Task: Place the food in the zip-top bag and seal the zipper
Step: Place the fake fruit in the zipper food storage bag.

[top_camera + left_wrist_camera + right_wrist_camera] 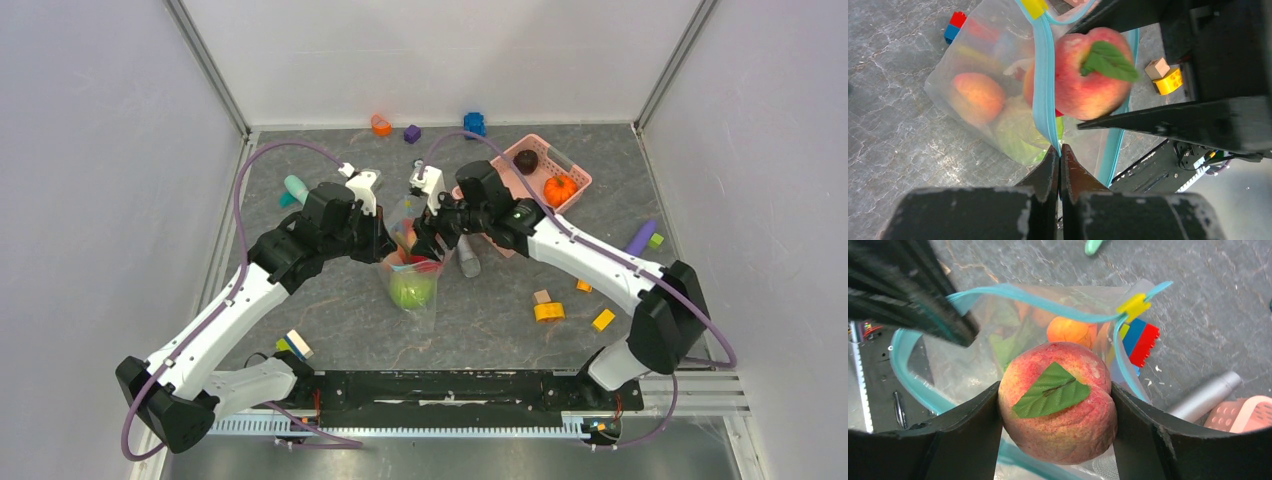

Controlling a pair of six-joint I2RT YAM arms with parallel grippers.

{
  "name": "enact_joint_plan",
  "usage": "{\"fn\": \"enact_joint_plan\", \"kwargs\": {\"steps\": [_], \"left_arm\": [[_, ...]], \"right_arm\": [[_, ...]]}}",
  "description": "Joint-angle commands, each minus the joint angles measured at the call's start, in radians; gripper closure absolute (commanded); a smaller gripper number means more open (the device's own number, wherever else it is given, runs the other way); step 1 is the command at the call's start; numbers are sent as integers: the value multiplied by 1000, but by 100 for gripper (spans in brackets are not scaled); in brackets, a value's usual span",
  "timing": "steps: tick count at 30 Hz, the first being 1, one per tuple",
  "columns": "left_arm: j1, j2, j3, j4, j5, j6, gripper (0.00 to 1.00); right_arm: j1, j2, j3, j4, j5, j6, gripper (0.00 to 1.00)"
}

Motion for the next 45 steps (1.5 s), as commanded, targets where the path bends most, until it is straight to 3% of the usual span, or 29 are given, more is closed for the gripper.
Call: {"fn": "enact_joint_plan", "kwargs": {"steps": [1, 9, 16, 24, 36, 45], "left_arm": [[8, -18, -4, 54, 45, 4, 98], [8, -20, -4, 56, 46, 3, 98], [8, -20, -7, 60, 46, -3, 98], [8, -19, -9, 60, 42, -3, 98], [8, -24, -9, 60, 27, -4, 98], [8, -38, -10, 60, 10, -4, 98]], "right_arm": [[27, 56, 110, -64, 154, 54, 57], [46, 110, 161, -16, 197, 227, 38], [78, 100, 83, 116, 290, 407, 23], [94, 61, 43, 173, 330, 422, 3], [93, -41, 23, 177, 375, 287, 2], [73, -152, -50, 131, 669, 231, 2]]}}
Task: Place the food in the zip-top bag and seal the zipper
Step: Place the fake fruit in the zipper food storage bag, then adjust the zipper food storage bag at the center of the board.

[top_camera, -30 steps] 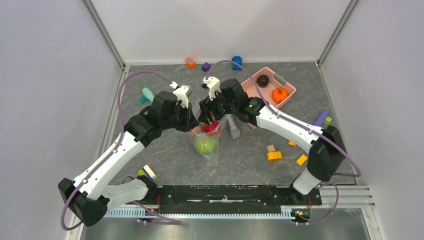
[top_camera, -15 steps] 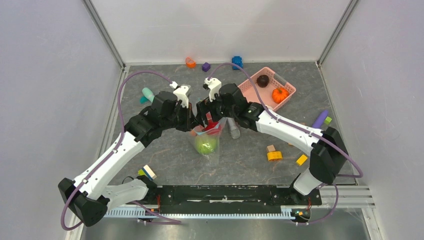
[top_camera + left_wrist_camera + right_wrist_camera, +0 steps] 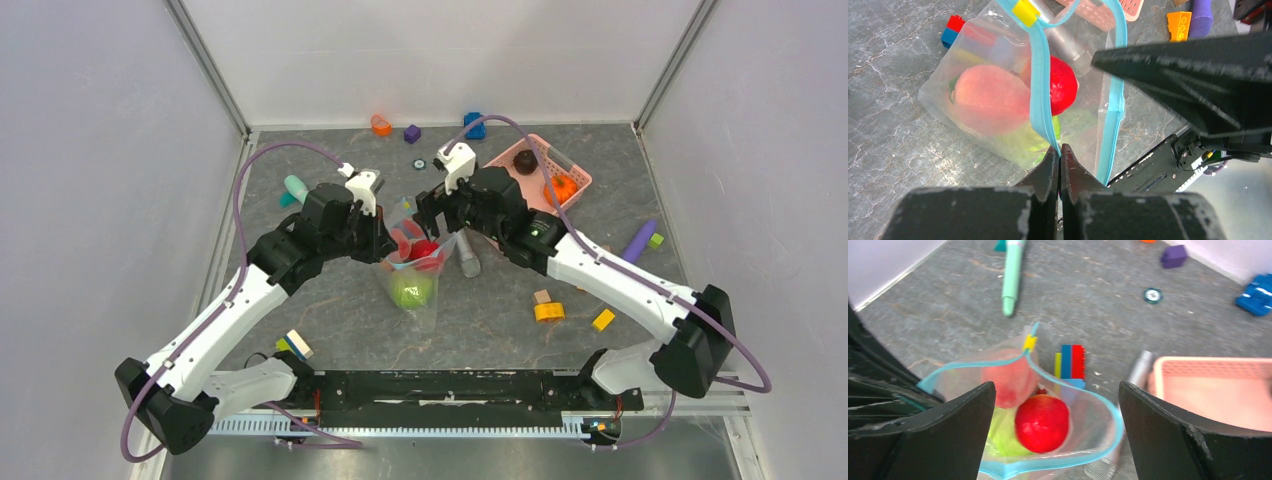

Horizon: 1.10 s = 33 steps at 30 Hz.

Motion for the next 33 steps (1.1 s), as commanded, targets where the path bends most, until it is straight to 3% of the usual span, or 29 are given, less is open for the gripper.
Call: {"fn": "enact_joint_plan", "kwargs": {"steps": [1, 7, 10, 13, 18, 21, 28, 33], "left_arm": [[8, -33, 0, 40, -3, -4, 98], [8, -31, 0, 41, -3, -5, 98], [7, -31, 0, 41, -3, -6, 98], [8, -30, 2, 41, -6, -7, 98], [8, -36, 0, 42, -10, -9, 98], [8, -41, 0, 40, -19, -9, 98], [8, -40, 0, 40, -32, -11, 98], [9, -54, -1, 42, -51, -8, 98]], "right_arm": [[-20, -49, -44, -4, 167, -27, 2], [-66, 7, -62, -95, 137, 48, 3], [-75, 36, -62, -127, 137, 56, 12], [-77, 50, -67, -127, 96, 51, 32], [-77, 66, -36, -114, 38, 40, 79], [-77, 43, -30, -69, -74, 2, 97], [-77, -35, -19, 86, -574, -65, 100], [-77, -54, -9, 81, -577, -84, 94]]}}
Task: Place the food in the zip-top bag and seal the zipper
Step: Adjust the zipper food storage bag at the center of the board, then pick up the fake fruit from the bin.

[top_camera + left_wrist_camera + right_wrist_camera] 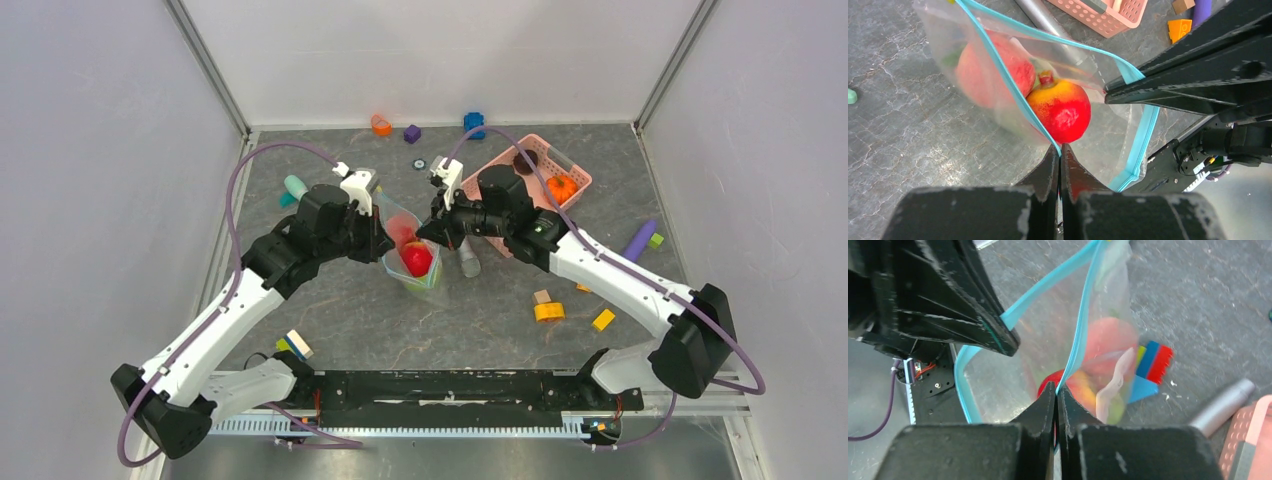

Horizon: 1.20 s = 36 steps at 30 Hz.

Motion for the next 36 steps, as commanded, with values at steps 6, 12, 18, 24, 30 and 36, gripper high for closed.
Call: {"fn": "enact_joint_plan", "kwargs": {"steps": [6, 12, 18, 24, 30, 36], "left_arm": [[17, -48, -4, 40, -68, -6, 98], [26, -39, -3, 35, -91, -1, 97], [43, -32, 2, 31, -98, 12, 97], [59, -34, 0, 34, -91, 23, 97], [75, -31, -6, 47, -61, 36, 97], [83, -35, -13, 58, -51, 42, 97]], "right_arm": [[-3, -55, 80, 5, 8, -86, 88], [-65, -47, 109, -61, 197, -97, 41], [-196, -38, 142, -66, 234, -63, 2], [-313, 27, 181, -72, 466, -122, 2], [-438, 261, 295, -79, 532, -150, 2], [-534, 514, 449, -84, 547, -113, 2]]}}
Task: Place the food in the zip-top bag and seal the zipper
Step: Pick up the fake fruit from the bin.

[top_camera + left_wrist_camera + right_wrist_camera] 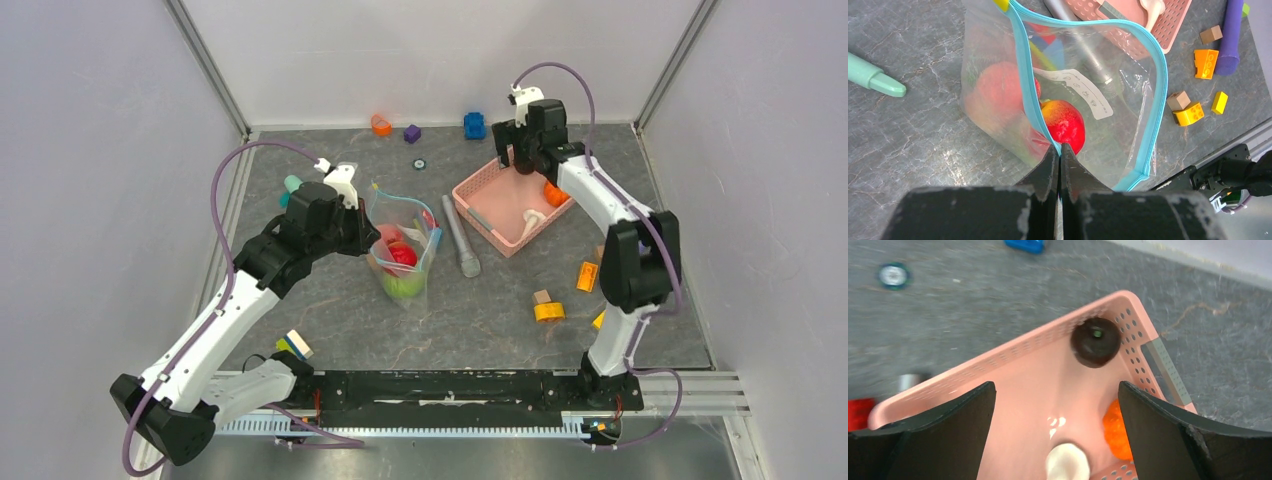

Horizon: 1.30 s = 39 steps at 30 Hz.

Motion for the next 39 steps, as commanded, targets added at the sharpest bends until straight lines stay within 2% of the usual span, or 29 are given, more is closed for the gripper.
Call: {"fn": "enact_joint_plan", "kwargs": {"steps": [1, 6, 13, 29, 34, 37, 39], "left_arm": [[12, -9, -2, 56, 20, 42, 97], [18, -10, -7, 59, 11, 41, 97], [29, 0, -1, 58, 29, 42, 97], [49, 1, -2, 60, 39, 41, 98], [52, 3, -2, 62, 45, 38, 98], [54, 1, -3, 62, 54, 35, 98], [53, -3, -4, 63, 57, 28, 98]], "right_arm": [[-65, 142, 94, 50, 56, 23, 2], [-99, 280, 149, 110, 94, 76, 6], [-102, 338, 101, 287, 77, 107, 8], [-102, 433, 101, 372, 83, 147, 19], [-102, 419, 54, 425, 85, 165, 32], [-102, 383, 20, 443, 75, 171, 49], [-102, 346, -5, 436, 55, 174, 54]]}}
